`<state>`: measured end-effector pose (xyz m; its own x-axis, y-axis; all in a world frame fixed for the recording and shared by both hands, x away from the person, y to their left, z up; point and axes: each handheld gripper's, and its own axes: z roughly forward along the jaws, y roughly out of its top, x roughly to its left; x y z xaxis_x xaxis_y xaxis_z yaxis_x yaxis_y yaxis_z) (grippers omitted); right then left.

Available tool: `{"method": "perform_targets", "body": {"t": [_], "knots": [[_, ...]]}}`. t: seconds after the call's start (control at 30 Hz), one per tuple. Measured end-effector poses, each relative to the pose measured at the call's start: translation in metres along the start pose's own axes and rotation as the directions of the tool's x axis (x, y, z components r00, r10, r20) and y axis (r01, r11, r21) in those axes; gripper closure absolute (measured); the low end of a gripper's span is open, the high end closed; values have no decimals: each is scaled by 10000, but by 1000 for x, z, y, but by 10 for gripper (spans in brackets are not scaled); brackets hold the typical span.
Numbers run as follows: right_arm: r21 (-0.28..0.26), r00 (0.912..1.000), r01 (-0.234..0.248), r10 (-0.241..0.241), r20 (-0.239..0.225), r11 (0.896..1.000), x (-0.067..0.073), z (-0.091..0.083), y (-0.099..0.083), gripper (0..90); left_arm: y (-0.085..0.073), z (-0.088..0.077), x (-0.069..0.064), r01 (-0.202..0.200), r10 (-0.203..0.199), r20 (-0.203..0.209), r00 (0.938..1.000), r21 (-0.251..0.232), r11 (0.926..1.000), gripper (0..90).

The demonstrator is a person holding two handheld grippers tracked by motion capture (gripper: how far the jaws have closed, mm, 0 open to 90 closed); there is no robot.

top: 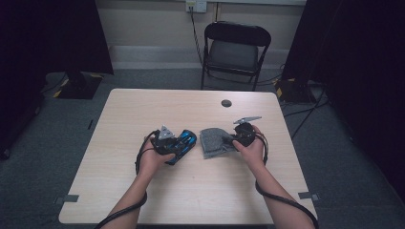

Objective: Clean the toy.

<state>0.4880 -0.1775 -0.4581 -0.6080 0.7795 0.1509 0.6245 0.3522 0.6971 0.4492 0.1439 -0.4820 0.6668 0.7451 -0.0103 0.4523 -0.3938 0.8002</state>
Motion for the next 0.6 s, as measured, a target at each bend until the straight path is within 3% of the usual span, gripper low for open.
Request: {"method": "perform_targets", "body": {"t": [0.2,0.6], "knots": [[-325,9986,180,-196,-499,9993,4,-16,-1,687,0,0,-1,61,-61,35,10000,14,10000,514],[-534,9878,821,-884,-1282,9952,28,-32,-4,686,4,1,-1,301,-301,1,9995,213,9993,496]]}}
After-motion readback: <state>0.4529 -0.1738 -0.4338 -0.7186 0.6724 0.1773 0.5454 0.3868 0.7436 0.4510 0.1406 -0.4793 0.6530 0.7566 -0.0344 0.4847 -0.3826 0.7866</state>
